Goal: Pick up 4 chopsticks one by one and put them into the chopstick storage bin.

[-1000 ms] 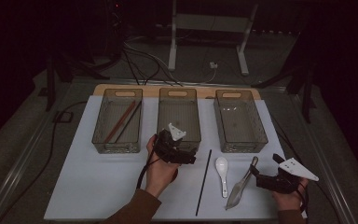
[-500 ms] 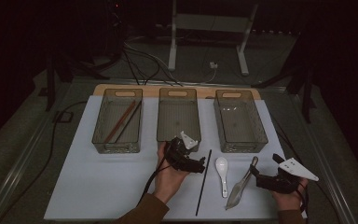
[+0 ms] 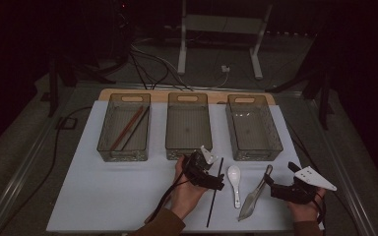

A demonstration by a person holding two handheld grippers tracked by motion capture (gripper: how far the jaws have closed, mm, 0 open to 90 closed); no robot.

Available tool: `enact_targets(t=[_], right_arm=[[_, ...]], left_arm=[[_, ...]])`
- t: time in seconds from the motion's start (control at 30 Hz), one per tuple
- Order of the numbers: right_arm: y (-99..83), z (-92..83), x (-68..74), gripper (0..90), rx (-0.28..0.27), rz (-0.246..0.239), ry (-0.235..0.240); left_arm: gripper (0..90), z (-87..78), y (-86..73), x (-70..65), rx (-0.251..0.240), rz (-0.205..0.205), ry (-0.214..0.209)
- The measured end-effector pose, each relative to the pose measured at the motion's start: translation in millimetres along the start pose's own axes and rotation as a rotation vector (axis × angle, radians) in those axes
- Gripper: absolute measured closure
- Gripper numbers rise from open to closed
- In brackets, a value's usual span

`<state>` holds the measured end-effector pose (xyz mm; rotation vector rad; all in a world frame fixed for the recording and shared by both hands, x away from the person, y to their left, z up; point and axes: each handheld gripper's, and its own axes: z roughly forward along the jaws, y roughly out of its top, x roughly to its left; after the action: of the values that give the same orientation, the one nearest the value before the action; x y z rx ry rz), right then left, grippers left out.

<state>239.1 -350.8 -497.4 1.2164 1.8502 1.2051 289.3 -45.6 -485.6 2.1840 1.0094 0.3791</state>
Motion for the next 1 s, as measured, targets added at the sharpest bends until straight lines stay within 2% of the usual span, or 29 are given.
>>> enact_targets(t=[0.2, 0.3, 0.33, 0.43, 0.57, 0.83, 1.0], right_arm=[[0.0, 0.2, 0.2, 0.0, 0.001, -0.003, 0.000], [-0.1, 0.2, 0.1, 0.0, 0.002, -0.002, 0.000], [-0.1, 0.1, 0.1, 0.0, 0.001, -0.002, -0.001], [-0.1, 0.0, 0.1, 0.0, 0.000, -0.001, -0.001], [-0.1, 0.1, 0.0, 0.0, 0.001, -0.002, 0.000], [-0.2, 0.6, 0.4, 0.0, 0.005, -0.004, 0.000], [-0.2, 0.4, 0.2, 0.0, 0.005, -0.003, 0.000]], left_arm=[[2.1, 8.2, -5.0, -8.9, 0.049, 0.023, -0.024], [4.2, 14.2, -8.5, -15.7, 0.075, 0.036, -0.010], [7.3, 15.6, -10.1, -17.3, 0.078, 0.039, 0.003], [17.7, 19.1, -14.4, -18.5, 0.084, 0.041, 0.005], [34.6, 22.6, -19.5, -17.8, 0.112, 0.042, -0.010], [46.5, 22.7, -20.6, -17.1, 0.119, 0.047, -0.019], [67.1, 19.5, -21.0, -7.9, 0.122, 0.020, -0.020]])
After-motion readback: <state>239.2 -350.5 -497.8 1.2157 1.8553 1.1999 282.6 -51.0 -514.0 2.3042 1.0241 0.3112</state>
